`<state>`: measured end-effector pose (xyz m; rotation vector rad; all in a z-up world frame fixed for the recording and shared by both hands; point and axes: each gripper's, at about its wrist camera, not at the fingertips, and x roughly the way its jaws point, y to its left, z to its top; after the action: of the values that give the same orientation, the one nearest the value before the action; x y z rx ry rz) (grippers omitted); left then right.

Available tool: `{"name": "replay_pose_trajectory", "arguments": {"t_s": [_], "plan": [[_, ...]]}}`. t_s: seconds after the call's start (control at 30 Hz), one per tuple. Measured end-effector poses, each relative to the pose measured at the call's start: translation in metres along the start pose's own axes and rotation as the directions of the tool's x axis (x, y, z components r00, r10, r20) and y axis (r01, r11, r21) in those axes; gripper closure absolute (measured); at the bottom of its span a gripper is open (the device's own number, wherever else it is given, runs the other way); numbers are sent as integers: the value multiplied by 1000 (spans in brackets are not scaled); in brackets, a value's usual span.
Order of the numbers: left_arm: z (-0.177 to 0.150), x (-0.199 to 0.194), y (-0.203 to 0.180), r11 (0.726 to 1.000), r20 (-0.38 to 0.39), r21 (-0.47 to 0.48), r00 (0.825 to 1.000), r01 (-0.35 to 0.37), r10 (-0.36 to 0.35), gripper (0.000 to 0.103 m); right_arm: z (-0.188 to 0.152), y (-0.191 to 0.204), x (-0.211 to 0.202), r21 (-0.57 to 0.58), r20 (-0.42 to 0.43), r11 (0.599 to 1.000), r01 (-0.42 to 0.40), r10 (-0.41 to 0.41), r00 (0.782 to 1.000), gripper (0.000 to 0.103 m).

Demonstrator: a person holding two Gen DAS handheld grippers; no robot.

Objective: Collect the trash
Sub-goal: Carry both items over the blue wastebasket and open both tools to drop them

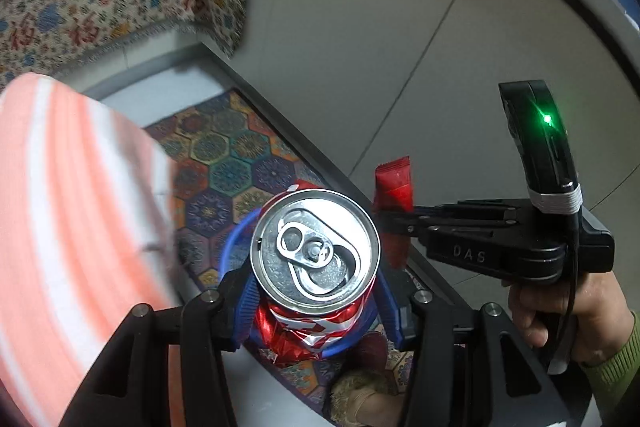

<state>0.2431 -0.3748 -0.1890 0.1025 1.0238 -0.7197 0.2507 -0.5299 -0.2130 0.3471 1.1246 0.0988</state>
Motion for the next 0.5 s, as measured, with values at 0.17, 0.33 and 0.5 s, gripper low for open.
{"name": "replay_pose_trajectory", "arguments": {"t_s": [0.17,0.33,0.5], "plan": [[4,36,-3,1000,-35,-4,999,24,-24,45,-6,-36,8,90,-1,996,-22,22,1000,55],[3,37,-2,1000,1,-18,1000,16,-16,45,-12,-53,-9,147,45,989,-8,1,999,46],[-3,5,-16,998,93,23,994,-52,50,37,-17,-58,-32,198,108,980,-4,-18,994,20]]}}
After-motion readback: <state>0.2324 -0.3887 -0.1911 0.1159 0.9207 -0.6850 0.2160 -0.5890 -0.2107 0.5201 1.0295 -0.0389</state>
